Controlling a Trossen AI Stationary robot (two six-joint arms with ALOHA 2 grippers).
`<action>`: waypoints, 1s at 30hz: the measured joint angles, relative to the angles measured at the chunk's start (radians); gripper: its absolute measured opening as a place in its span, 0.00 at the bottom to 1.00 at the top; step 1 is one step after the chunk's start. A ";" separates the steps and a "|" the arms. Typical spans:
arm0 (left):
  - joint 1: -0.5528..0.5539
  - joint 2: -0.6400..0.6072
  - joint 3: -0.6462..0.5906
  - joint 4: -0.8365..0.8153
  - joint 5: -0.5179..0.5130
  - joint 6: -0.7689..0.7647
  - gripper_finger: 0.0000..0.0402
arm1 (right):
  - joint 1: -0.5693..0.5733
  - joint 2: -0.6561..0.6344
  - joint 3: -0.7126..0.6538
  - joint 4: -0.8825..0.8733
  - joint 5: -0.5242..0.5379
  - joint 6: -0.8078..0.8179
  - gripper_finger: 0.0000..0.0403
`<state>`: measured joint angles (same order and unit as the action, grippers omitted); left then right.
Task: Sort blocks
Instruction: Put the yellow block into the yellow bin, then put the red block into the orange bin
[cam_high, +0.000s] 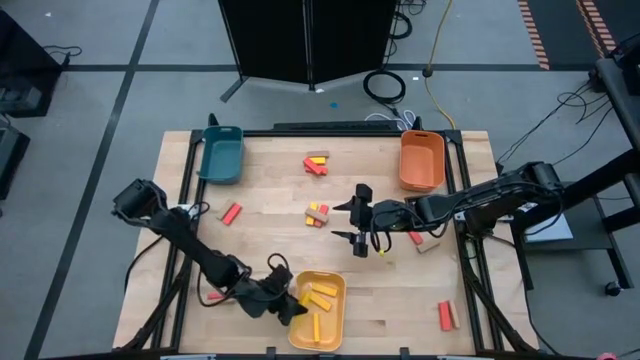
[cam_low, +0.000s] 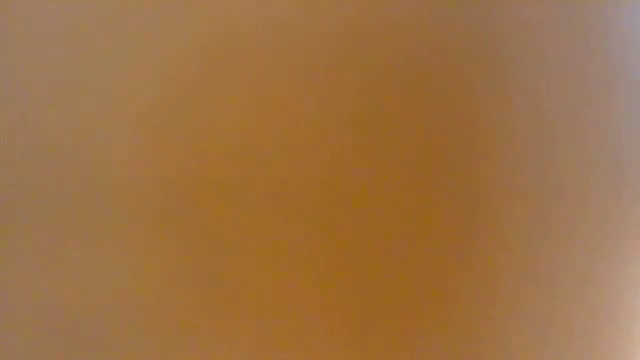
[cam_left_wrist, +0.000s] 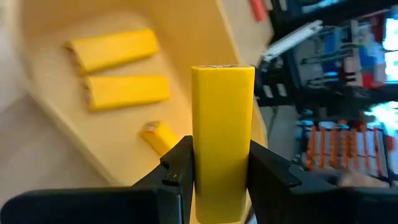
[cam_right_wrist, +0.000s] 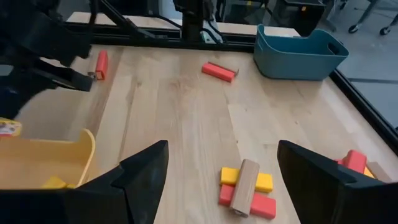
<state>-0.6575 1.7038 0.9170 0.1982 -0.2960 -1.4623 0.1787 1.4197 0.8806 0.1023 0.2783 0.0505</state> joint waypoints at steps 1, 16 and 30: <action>0.007 0.003 0.005 -0.004 0.007 -0.004 0.28 | 0.000 0.000 0.000 -0.001 0.000 -0.005 0.66; 0.094 0.003 0.008 0.001 0.218 0.070 0.57 | 0.001 0.000 0.000 -0.017 0.000 -0.010 0.66; 0.250 -0.301 0.008 -0.501 0.021 0.567 0.59 | -0.009 0.000 0.000 -0.001 0.003 -0.067 0.66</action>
<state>-0.4072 1.4031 0.9247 -0.3030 -0.2746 -0.8950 0.1699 1.4200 0.8806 0.1012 0.2809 -0.0162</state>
